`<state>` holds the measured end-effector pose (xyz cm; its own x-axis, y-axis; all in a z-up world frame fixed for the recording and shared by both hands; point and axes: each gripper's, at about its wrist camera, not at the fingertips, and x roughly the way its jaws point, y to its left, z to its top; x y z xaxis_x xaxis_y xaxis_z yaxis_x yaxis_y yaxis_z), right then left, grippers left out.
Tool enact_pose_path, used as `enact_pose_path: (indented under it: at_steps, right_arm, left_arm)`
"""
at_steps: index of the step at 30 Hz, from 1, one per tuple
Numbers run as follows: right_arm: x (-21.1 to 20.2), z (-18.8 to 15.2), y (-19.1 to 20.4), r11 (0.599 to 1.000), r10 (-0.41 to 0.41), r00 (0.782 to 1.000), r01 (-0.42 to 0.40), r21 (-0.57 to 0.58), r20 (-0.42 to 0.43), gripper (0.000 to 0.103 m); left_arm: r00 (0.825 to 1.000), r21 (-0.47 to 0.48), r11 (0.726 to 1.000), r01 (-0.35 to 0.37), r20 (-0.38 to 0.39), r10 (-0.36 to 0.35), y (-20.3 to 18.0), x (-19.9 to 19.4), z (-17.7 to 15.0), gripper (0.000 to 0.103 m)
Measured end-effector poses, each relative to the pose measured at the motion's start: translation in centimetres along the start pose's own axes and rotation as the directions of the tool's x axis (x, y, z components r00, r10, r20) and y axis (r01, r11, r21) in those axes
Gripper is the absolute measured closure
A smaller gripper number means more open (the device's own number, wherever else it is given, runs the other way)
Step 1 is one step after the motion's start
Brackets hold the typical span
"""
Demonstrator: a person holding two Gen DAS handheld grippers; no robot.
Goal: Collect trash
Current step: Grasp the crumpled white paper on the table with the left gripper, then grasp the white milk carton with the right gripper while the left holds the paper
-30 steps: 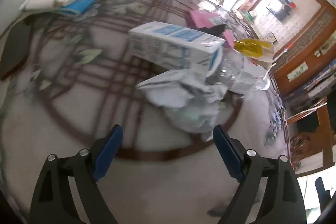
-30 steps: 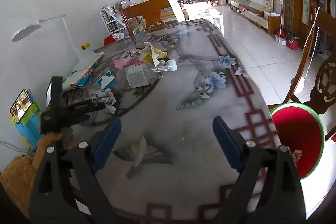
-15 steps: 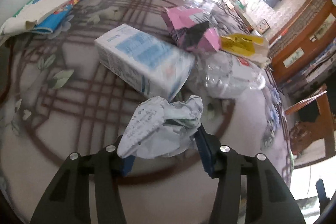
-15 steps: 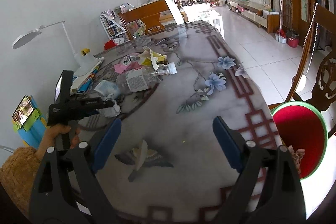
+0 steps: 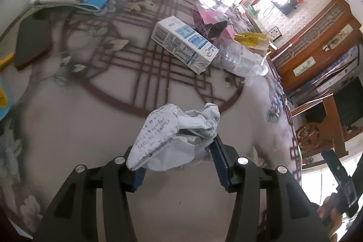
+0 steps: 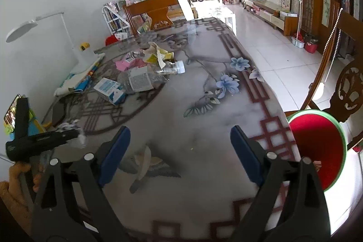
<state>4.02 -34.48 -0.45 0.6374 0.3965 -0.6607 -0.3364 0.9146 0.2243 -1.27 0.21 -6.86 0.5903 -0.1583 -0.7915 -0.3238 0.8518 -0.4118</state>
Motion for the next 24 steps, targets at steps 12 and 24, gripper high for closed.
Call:
enact_pose_path:
  at_steps: [12, 24]
  right_arm:
    - [6.2, 4.1, 5.1, 0.993, 0.028, 0.996, -0.038, -0.113, -0.087, 0.015]
    - [20.3, 9.3, 23.0, 0.771, -0.042, 0.970, -0.120, -0.626, -0.238, 0.015]
  left_arm:
    - [0.998, -0.107, 0.992, 0.061, -0.024, -0.064, 2.3, 1.2, -0.2, 0.054]
    - [0.990, -0.167, 0.978, 0.124, -0.045, -0.133, 2.5, 2.3, 0.0, 0.054]
